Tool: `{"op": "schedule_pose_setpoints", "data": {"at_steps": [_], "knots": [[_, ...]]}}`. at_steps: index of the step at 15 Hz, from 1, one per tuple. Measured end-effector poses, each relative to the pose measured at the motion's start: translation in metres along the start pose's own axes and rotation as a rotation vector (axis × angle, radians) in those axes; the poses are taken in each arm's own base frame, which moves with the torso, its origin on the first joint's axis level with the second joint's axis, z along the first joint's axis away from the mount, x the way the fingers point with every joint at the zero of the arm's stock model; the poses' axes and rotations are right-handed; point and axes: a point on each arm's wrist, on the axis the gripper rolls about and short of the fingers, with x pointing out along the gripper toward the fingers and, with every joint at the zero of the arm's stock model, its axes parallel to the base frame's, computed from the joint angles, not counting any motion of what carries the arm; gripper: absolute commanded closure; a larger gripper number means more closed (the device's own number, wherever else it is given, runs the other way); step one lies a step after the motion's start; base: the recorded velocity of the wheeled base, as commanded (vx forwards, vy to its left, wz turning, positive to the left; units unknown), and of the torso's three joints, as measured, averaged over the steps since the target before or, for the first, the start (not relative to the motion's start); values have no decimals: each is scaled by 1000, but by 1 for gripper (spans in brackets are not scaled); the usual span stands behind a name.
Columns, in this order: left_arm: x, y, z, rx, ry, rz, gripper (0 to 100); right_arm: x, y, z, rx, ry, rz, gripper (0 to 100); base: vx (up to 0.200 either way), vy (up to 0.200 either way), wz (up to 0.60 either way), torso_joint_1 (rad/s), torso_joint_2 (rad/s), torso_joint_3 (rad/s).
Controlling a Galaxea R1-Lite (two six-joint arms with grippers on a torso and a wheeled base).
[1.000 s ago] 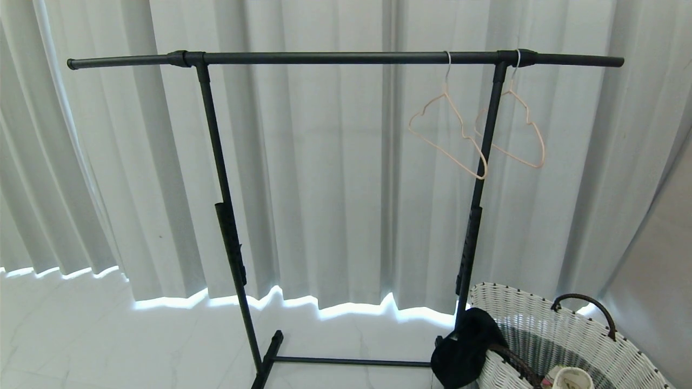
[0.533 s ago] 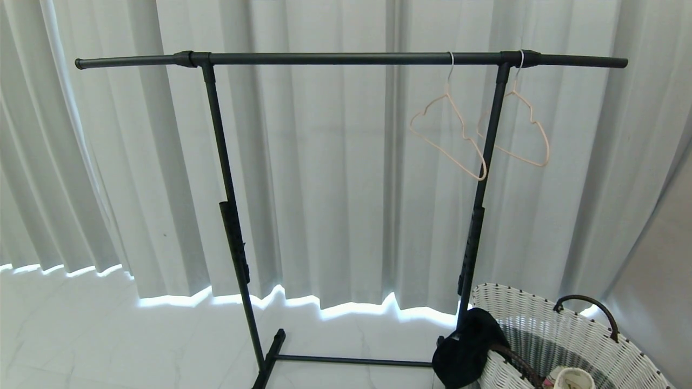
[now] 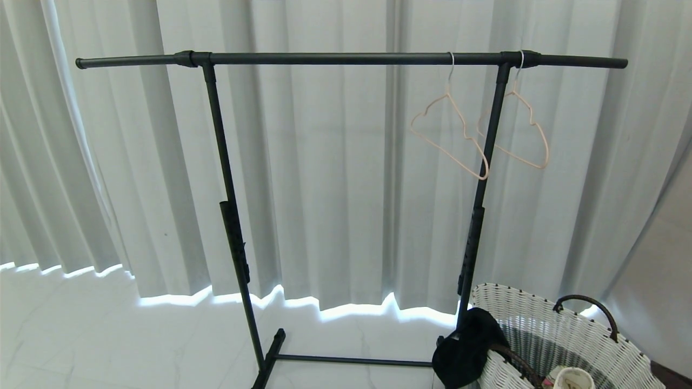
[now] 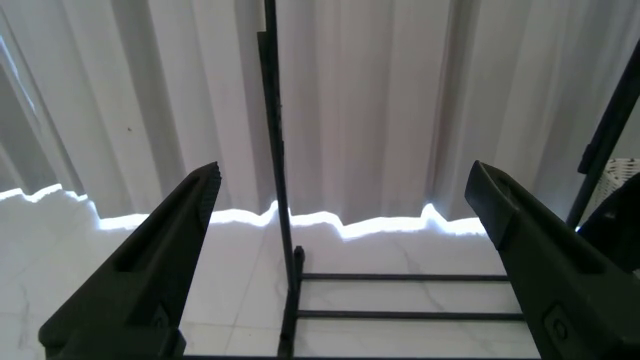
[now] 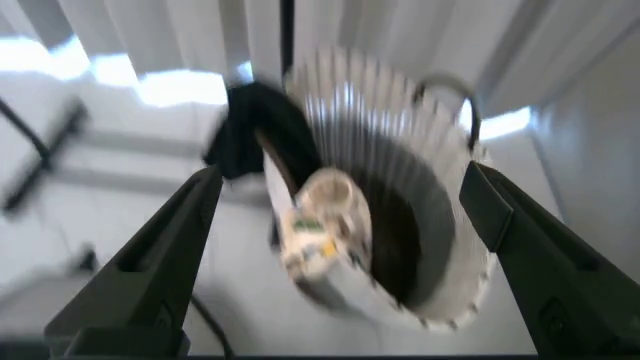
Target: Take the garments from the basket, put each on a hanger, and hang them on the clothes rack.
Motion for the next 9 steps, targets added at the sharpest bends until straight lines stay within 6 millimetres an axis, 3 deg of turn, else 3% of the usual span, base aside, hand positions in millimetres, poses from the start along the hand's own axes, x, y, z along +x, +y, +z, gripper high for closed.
{"op": "schedule_pose_setpoints", "data": {"at_steps": [4, 6, 9], "knots": [[0, 0, 0, 0, 0, 0, 0, 84, -13, 6, -127, 346, -38, 0, 0, 0, 0, 0, 0, 0], [0, 0, 0, 0, 0, 0, 0, 124, -23, -3, -165, 465, -55, 0, 0, 0, 0, 0, 0, 0], [0, 0, 0, 0, 0, 0, 0, 166, -32, -19, -183, 551, -63, 0, 0, 0, 0, 0, 0, 0]]}}
